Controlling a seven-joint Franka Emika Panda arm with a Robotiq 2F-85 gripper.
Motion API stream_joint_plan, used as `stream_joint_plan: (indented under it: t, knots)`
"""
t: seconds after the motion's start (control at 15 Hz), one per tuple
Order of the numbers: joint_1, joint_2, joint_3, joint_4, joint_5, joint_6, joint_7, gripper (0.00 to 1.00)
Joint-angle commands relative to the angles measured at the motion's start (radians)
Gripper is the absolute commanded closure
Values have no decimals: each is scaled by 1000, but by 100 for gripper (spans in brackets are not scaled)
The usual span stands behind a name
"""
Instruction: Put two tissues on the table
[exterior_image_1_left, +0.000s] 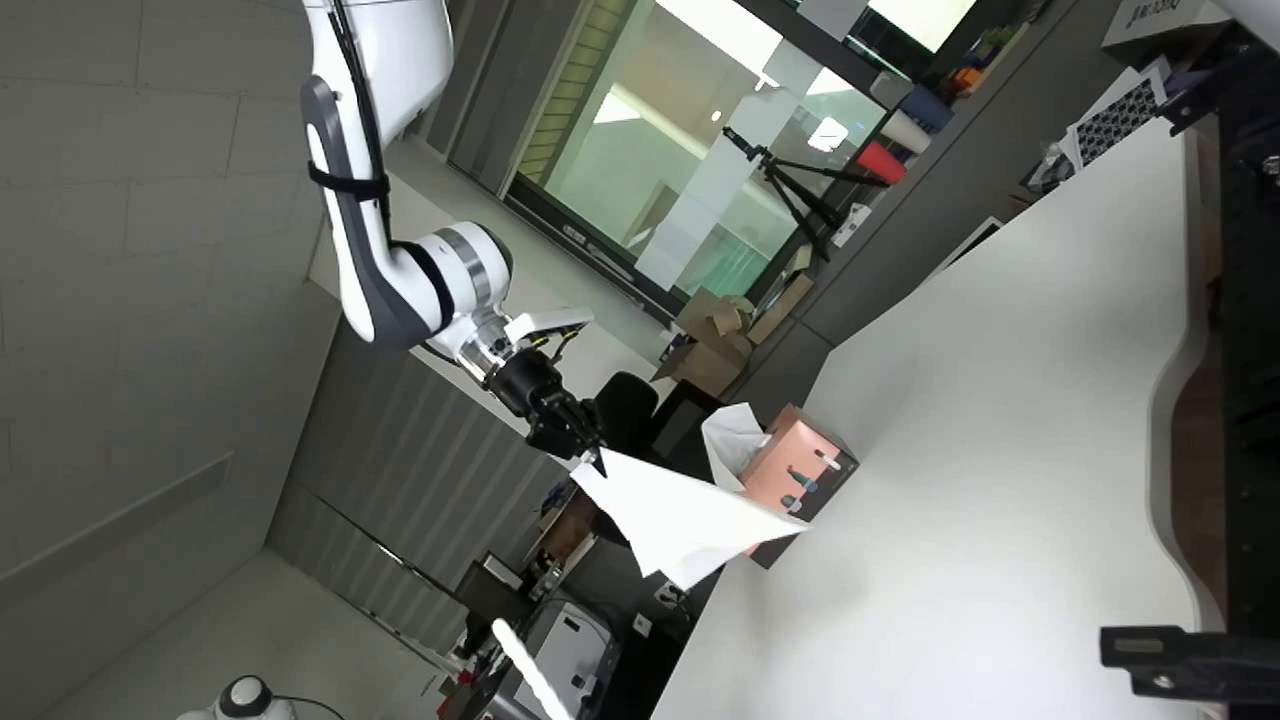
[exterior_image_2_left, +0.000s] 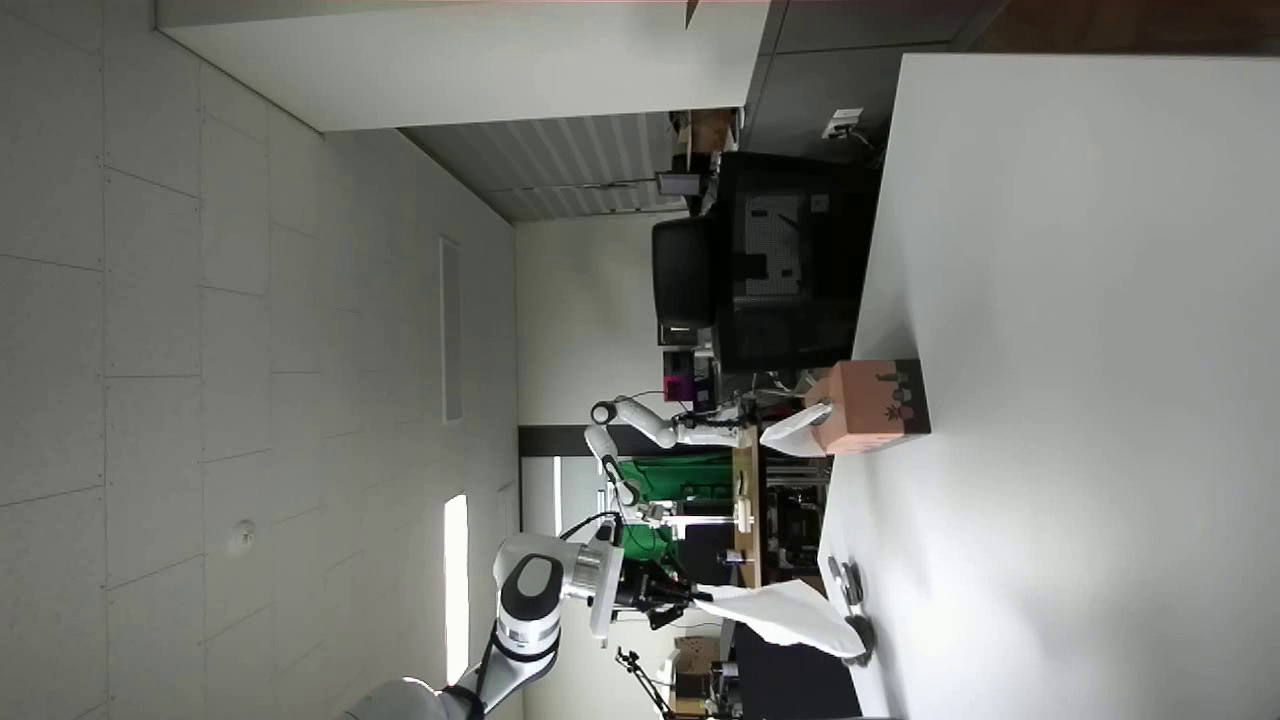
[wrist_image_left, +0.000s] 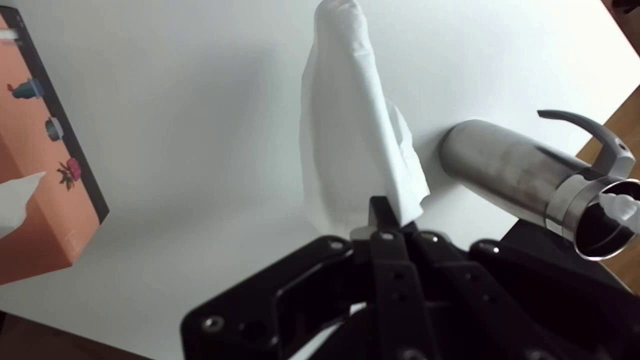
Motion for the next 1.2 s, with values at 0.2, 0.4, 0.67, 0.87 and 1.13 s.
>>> stream_joint_plan:
  t: [0.2,0.4,0.67,0.87,1.13]
  knots:
    - [-5,9,4,-43,-1,-2,0,99]
    - [-5,10,3,-44,-1,-2,0,99]
    - [-5,10,3,-44,-1,-2,0,99]
    - [-5,10,3,-44,-1,-2,0,99]
    - [-7,13,8,-47,10,20,-17,100]
